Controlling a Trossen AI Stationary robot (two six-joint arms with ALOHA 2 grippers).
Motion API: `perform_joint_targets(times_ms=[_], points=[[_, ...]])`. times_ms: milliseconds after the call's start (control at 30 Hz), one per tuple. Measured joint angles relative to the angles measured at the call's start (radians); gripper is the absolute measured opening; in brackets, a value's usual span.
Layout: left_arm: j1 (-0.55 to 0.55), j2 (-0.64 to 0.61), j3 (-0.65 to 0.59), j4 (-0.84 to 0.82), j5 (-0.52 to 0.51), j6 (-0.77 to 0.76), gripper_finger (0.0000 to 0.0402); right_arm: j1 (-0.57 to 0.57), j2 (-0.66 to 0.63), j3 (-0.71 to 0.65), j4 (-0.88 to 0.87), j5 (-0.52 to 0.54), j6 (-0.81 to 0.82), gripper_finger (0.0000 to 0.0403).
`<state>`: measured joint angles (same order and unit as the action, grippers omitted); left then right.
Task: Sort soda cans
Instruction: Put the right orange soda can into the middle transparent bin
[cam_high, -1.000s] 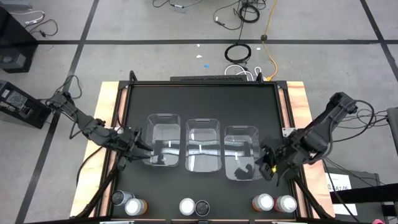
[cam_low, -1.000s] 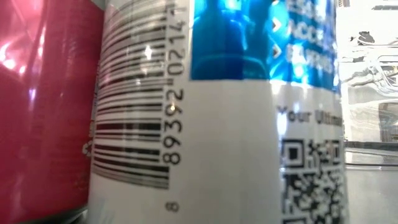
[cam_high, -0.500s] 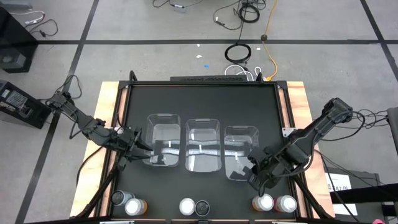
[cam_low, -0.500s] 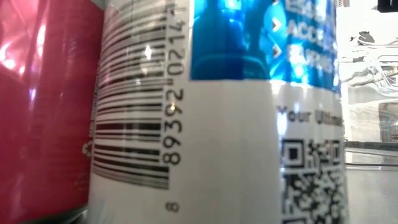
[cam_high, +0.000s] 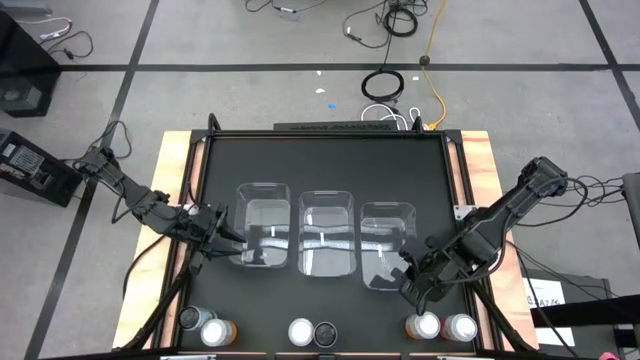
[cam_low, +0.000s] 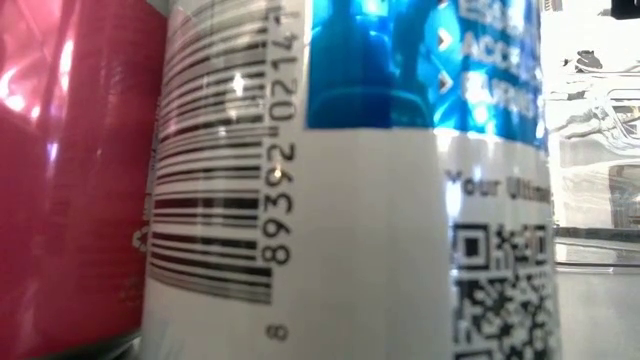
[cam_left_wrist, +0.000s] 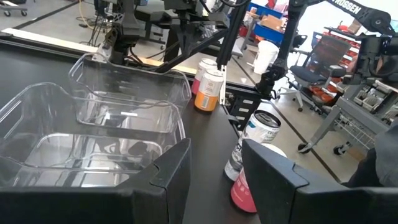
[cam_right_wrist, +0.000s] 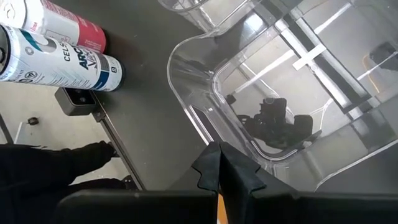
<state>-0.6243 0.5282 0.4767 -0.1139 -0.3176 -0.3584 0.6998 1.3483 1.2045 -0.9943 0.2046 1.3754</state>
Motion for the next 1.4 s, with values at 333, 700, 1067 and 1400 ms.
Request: perform_joint_targets(times_ms=[333,700,1067,1400], points=[[0.0,0.0,0.0,0.0,0.0,0.001,0.0152,0.0,0.0,0.0,0.0,-0.03,0.03,0.0084],[0.0,0.0,0.0,-0.001,0.0,0.003,0.0152,0.0,-0.001,0.0,-0.004,0.006,0.003,0.021],[0.0,0.0,0.0,-0.002,0.0,0.005,0.0152,-0.005,-0.001,0.0,0.0,0.005,-0.056,0.0221],[0.0,0.0,0.0,-0.003,0.0,0.006,0.0152,-0.009,-0.001,0.0,0.001,-0.033,-0.053,0.0262]])
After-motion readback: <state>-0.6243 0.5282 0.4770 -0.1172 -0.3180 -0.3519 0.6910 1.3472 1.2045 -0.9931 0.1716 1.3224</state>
